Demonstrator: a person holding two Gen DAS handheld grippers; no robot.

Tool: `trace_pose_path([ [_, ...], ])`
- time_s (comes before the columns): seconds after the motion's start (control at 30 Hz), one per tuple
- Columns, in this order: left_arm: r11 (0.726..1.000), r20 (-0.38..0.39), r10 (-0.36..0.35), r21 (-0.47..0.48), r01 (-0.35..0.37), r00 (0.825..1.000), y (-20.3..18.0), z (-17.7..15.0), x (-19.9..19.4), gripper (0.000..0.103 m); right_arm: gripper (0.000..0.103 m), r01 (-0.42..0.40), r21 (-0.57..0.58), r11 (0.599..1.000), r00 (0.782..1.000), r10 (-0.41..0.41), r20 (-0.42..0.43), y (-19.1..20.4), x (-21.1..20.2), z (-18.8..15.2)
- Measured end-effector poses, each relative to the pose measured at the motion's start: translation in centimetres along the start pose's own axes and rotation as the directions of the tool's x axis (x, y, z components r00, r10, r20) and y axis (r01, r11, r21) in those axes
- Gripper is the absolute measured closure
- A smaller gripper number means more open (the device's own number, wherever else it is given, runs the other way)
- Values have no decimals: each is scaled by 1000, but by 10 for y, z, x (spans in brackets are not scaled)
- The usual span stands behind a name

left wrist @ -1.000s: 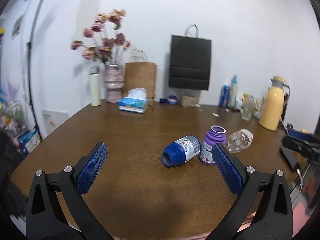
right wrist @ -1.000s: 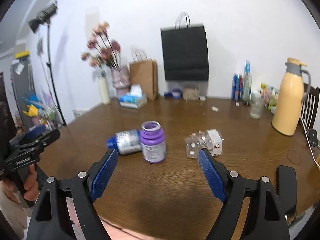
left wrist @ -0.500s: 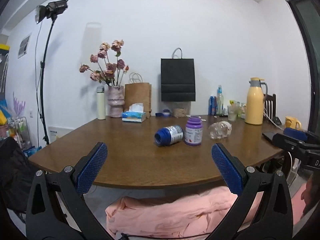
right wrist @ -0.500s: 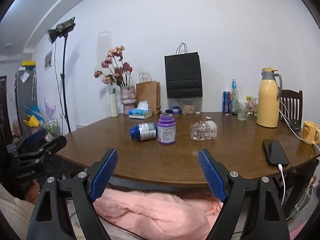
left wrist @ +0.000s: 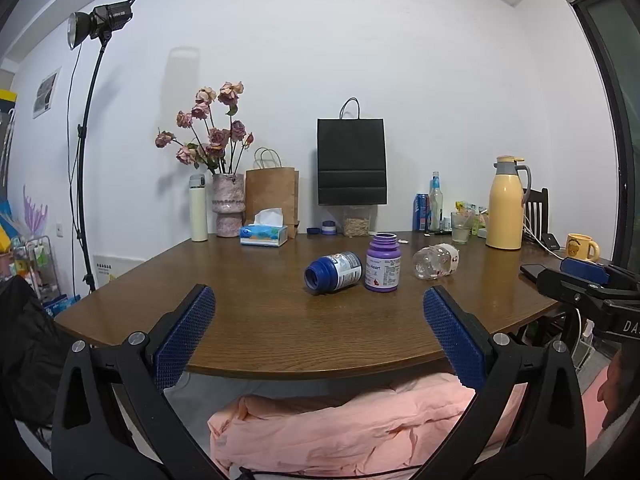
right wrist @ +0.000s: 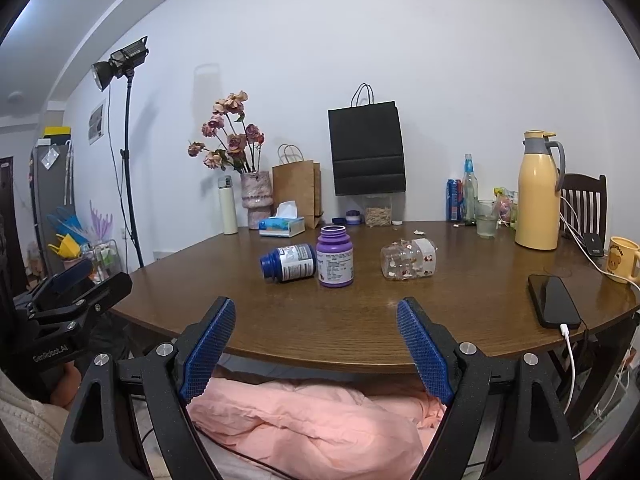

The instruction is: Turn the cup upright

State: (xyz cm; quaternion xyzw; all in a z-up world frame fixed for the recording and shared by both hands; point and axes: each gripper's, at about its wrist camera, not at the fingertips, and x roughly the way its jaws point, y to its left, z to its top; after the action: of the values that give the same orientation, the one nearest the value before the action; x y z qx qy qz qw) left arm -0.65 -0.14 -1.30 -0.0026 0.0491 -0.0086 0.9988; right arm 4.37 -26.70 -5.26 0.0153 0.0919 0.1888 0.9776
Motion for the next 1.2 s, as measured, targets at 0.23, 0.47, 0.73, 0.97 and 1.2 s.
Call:
trace_pose_path([
  [0.23, 1000, 5, -11, 5, 11, 1000, -1, 0, -1, 0, 16, -1, 2, 1000, 1000, 1, 0, 0, 0, 0],
  [0.47, 1000, 9, -9, 7, 9, 1000, 0, -1, -2, 0, 16, -1, 1, 1000, 1000, 1, 0, 0, 0, 0],
  [0.73, 1000, 6, -12, 8, 12, 1000, -2, -1, -2, 0, 16, 2, 4, 1000, 1000, -2, -4, 2, 0, -3],
  [0.97, 1000, 7, -10, 7, 10, 1000, -3, -1, -2, 0, 16, 1, 6, 1000, 1000, -1, -4, 1, 0, -2],
  [1.2, 1000, 4, -6, 4, 6, 1000, -3, -1, -2, 0, 16, 0, 6, 1000, 1000, 1, -6, 1, 0, -2],
])
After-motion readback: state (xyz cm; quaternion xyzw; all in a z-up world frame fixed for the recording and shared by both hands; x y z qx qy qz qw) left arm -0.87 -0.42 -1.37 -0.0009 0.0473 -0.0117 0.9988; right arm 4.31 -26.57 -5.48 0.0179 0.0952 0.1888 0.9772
